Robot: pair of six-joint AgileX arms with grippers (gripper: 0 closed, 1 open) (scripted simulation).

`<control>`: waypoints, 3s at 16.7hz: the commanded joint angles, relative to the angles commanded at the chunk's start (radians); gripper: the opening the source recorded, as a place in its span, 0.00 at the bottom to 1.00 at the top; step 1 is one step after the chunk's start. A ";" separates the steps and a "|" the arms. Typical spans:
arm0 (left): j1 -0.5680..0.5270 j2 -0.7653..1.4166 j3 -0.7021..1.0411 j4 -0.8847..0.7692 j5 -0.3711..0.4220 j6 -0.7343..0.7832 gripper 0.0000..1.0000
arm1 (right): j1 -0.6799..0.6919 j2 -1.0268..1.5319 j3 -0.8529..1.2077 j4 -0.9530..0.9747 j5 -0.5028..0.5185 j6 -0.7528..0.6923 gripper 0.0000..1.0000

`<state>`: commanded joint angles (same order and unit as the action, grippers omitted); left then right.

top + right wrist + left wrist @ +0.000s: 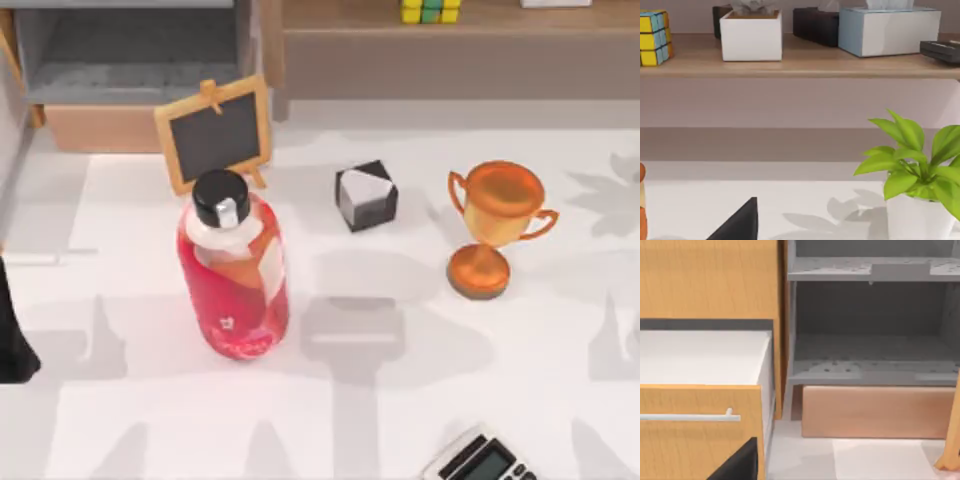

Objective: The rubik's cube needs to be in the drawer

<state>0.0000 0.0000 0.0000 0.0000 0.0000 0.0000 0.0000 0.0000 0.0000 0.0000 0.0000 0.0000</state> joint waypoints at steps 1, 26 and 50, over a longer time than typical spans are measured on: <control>0.000 0.000 0.000 0.000 0.000 0.000 1.00 | 0.000 0.000 0.000 0.000 0.000 0.000 1.00; -0.755 2.168 1.510 0.661 -0.706 0.020 1.00 | 0.000 0.000 0.000 0.000 0.000 0.000 1.00; -0.766 2.621 2.051 0.579 -0.717 0.011 1.00 | 0.000 0.000 0.000 0.000 0.000 0.000 1.00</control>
<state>-0.7659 2.6208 2.0514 0.5787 -0.7166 0.0108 0.0000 0.0000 0.0000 0.0000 0.0000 0.0000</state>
